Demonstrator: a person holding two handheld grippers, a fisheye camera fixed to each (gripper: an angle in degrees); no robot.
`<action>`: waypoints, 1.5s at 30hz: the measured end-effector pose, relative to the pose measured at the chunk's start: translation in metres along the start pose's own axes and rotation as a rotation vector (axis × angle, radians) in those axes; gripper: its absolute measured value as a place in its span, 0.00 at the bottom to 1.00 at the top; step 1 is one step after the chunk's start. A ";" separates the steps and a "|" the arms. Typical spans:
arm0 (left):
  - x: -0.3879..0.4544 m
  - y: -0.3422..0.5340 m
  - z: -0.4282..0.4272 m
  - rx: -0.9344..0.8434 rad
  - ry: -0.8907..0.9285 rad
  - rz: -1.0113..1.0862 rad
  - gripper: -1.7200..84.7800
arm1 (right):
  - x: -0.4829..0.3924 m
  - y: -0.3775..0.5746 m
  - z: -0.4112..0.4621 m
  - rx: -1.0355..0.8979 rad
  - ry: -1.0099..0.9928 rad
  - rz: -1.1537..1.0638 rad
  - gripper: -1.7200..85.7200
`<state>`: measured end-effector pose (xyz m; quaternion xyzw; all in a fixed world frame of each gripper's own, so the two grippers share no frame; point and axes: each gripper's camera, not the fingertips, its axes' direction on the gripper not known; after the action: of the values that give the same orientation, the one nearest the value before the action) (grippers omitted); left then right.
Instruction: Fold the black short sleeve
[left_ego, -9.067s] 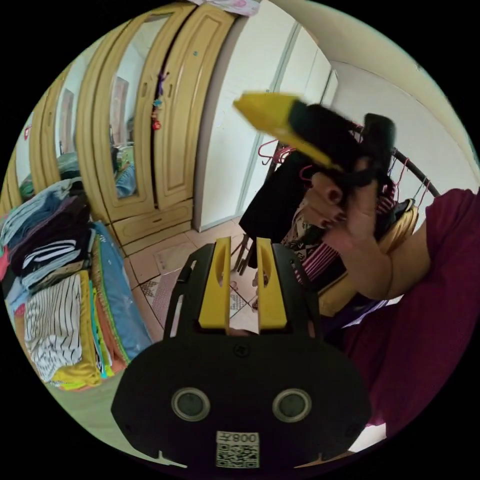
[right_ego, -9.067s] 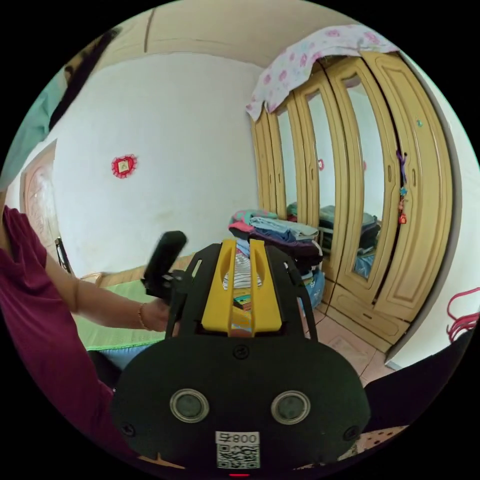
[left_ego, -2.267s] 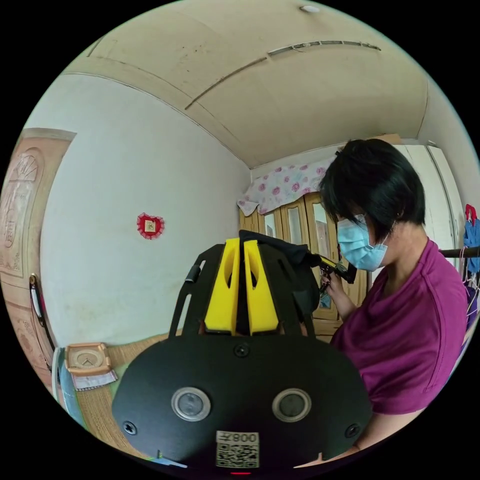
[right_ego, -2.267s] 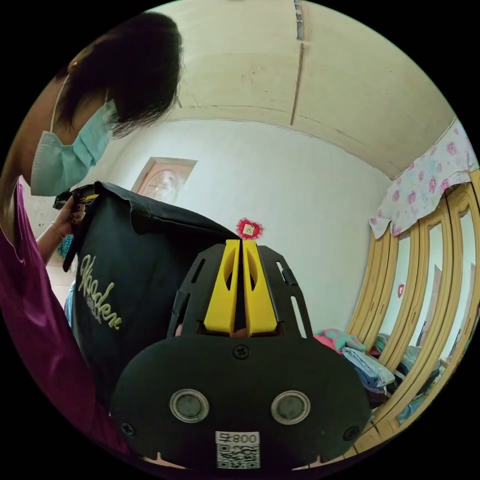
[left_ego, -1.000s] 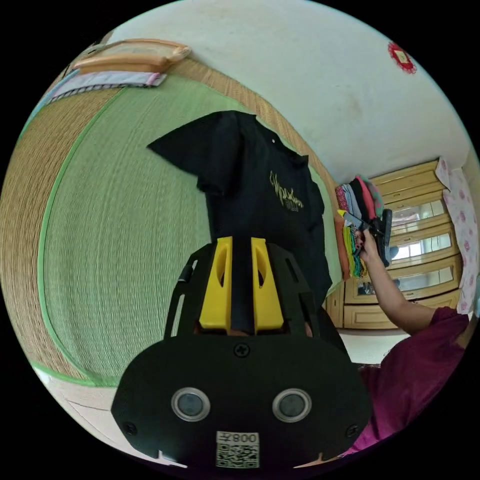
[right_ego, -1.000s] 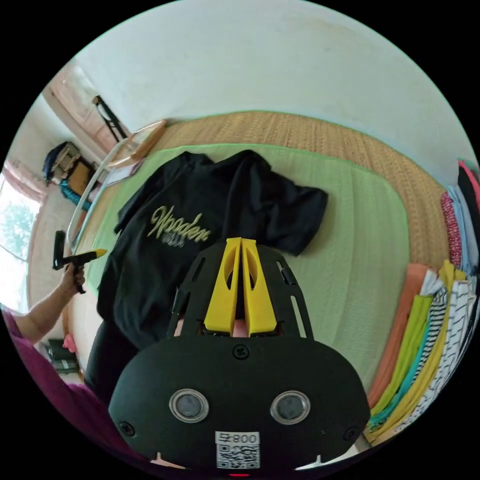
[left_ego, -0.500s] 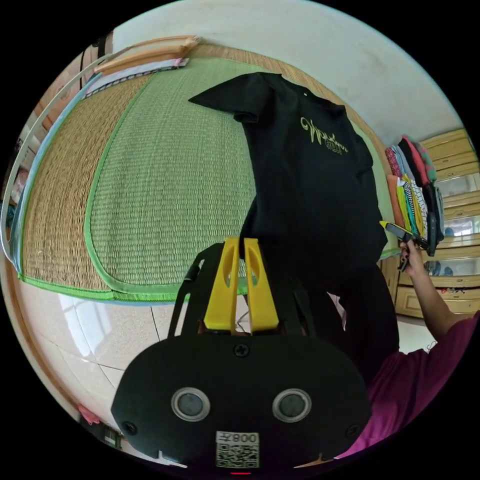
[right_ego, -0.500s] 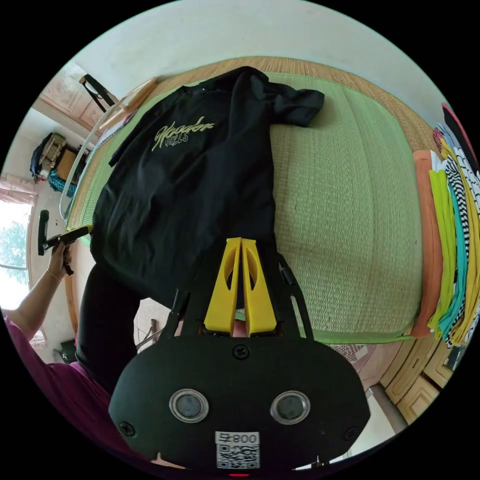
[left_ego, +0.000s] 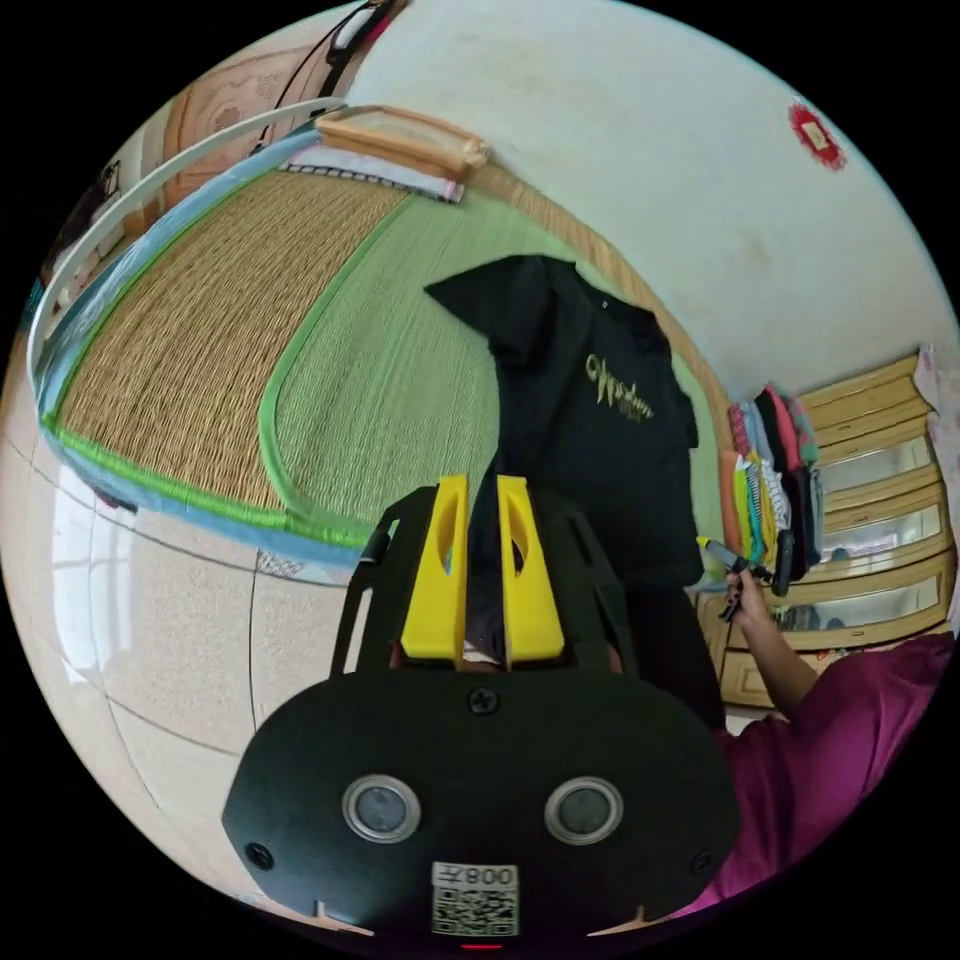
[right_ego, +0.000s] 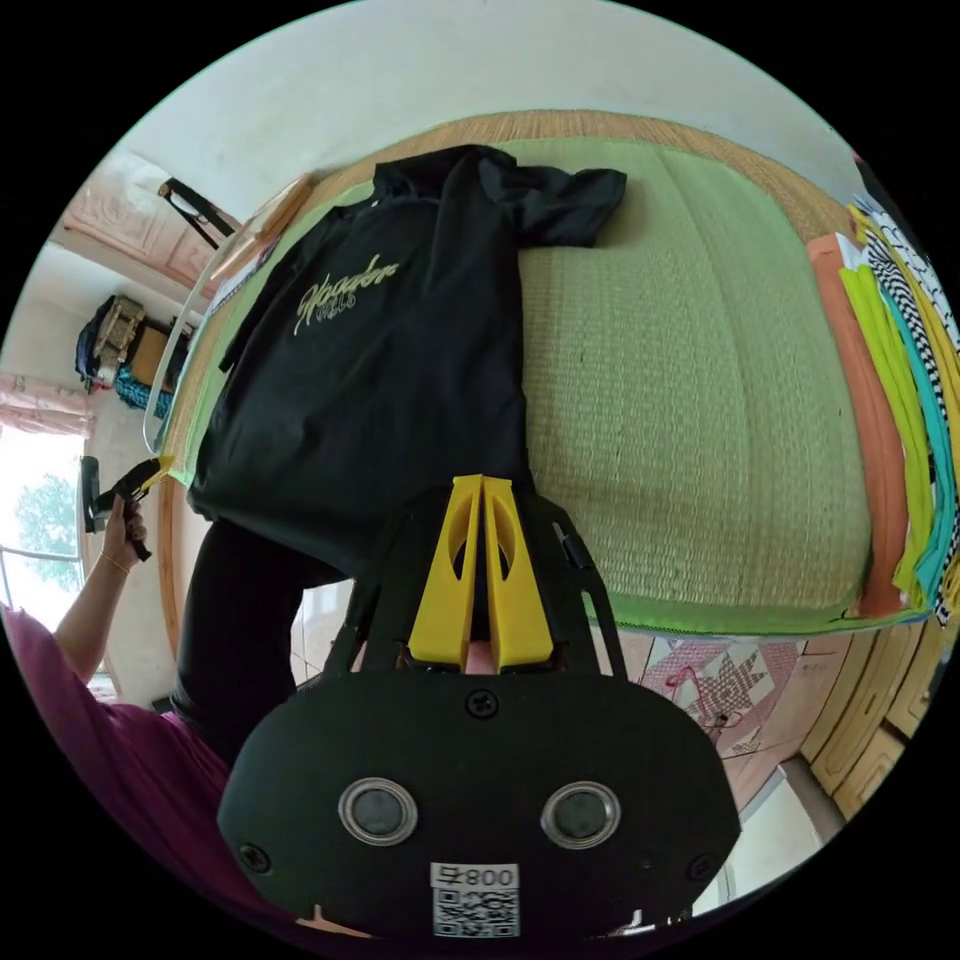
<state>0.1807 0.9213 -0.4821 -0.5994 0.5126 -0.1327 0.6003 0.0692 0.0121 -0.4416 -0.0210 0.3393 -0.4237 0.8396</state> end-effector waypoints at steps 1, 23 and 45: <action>0.003 -0.009 0.004 0.008 -0.001 0.003 0.09 | 0.001 -0.003 0.001 0.026 0.001 0.010 0.01; 0.075 -0.234 0.120 -0.056 -0.615 0.047 0.02 | -0.024 -0.058 0.078 0.168 0.077 0.012 0.01; 0.130 -0.191 0.148 0.072 -0.286 0.167 0.02 | -0.086 -0.039 0.105 0.254 0.214 -0.005 0.01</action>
<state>0.4395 0.8600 -0.4139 -0.5457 0.4649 -0.0140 0.6971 0.0685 0.0228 -0.3008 0.1295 0.3705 -0.4652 0.7935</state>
